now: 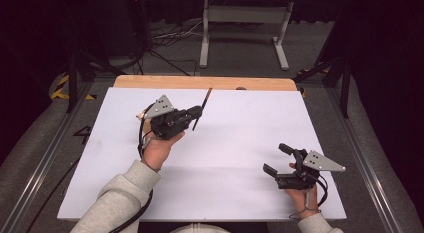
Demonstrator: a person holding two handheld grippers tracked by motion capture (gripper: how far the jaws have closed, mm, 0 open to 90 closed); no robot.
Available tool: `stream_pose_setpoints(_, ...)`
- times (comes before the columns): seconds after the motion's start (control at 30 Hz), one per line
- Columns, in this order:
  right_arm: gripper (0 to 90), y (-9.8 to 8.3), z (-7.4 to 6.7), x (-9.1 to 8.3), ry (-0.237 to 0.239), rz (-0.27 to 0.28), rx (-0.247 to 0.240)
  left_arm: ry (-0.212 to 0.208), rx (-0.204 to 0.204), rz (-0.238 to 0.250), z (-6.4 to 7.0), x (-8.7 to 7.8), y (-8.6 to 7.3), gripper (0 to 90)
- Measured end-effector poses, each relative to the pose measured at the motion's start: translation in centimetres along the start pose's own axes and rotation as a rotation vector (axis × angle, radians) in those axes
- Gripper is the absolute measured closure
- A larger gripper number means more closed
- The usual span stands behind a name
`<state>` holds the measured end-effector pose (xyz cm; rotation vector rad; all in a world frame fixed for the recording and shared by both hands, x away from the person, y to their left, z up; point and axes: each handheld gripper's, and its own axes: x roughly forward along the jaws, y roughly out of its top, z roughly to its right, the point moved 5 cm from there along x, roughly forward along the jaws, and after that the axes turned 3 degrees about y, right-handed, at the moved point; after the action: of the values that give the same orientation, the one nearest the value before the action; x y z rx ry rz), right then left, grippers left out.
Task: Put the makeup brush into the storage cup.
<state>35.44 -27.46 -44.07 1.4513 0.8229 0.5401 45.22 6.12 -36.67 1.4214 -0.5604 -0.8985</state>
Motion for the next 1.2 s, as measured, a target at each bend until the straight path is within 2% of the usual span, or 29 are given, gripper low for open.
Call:
stream_pose_setpoints(0.67,4.9,0.0,0.0,0.0,0.001,-0.002,0.000,0.091,-0.023,0.003,-3.8,-2.1,1.0,83.2)
stream_pose_setpoints(1.2,5.0,0.0,-0.1,0.0,0.002,-0.001,-0.002,0.208,-0.034,0.015,-6.9,-3.6,1.0,83.3)
